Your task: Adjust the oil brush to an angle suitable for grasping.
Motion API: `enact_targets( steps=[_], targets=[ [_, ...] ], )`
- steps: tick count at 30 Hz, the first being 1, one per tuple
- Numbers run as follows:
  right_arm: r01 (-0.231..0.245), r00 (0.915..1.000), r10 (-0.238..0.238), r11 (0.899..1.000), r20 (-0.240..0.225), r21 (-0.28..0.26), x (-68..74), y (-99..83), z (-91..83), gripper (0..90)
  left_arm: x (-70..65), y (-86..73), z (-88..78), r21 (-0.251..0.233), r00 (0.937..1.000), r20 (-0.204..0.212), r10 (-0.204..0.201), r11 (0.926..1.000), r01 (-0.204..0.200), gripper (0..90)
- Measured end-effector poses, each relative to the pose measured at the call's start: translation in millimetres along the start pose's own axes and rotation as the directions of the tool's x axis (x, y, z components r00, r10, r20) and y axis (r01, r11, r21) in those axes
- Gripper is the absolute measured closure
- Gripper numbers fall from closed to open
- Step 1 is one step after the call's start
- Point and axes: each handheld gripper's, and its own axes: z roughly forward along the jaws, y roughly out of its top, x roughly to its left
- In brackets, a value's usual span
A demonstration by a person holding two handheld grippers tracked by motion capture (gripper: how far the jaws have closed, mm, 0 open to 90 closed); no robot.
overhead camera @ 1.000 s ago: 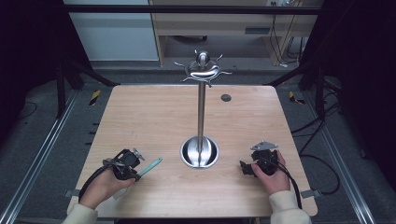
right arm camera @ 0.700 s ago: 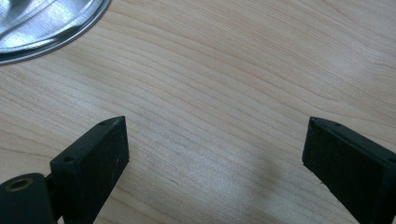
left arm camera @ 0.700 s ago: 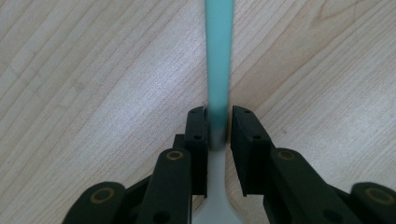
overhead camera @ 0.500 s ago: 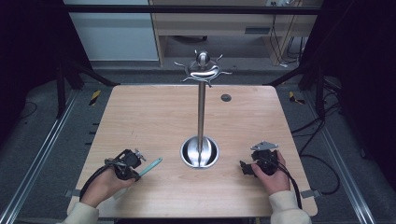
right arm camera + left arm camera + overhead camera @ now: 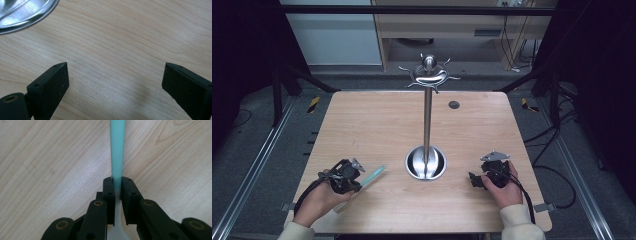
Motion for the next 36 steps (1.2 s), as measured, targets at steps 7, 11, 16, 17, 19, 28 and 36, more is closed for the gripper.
enact_targets(
  steps=[7, 11, 16, 17, 19, 28, 36],
  targets=[
    [-0.005, 1.0, 0.005, 1.0, 0.0, 0.005, 0.9, -0.1, 0.4, 7.9, 1.5, -0.6, -21.2, -0.08, 1.0, -0.007, -0.001, 0.9968, 0.0, 81.8],
    [-0.001, 1.0, 0.001, 1.0, 0.002, 0.008, 0.6, -0.1, 1.0, 7.9, -0.9, 0.7, -33.7, -0.134, 0.9999, -0.012, -0.003, 0.991, 0.001, 81.8],
    [-0.002, 1.0, 0.002, 1.0, 0.005, 0.008, 0.3, -0.5, 1.0, 7.9, -6.8, 4.9, -43.5, -0.18, 0.9997, -0.021, 0.016, 0.9834, -0.019, 81.8],
    [-0.01, 1.0, 0.01, 1.0, 0.001, 0.01, 0.5, -0.3, 0.6, 7.9, -8.4, 6.1, -45.3, -0.192, 0.9997, -0.02, 0.016, 0.9811, -0.019, 81.8],
    [-0.004, 1.0, 0.004, 1.0, 0.004, 0.01, 0.0, -0.3, 1.2, 7.9, -9.5, 7.9, -48.3, -0.208, 0.9994, -0.026, 0.022, 0.9778, -0.027, 81.9],
    [-0.002, 1.0, 0.002, 1.0, 0.004, 0.011, 0.3, -0.4, 1.1, 7.9, -15.8, 12.5, -58.6, -0.267, 0.999, -0.028, 0.034, 0.9628, -0.04, 81.9],
    [-0.003, 1.0, 0.003, 1.0, 0.003, 0.01, 0.3, -0.5, 1.7, 7.8, -18.6, 16.3, -70.4, -0.319, 0.9987, -0.041, 0.029, 0.9468, -0.041, 81.9]
  ],
)
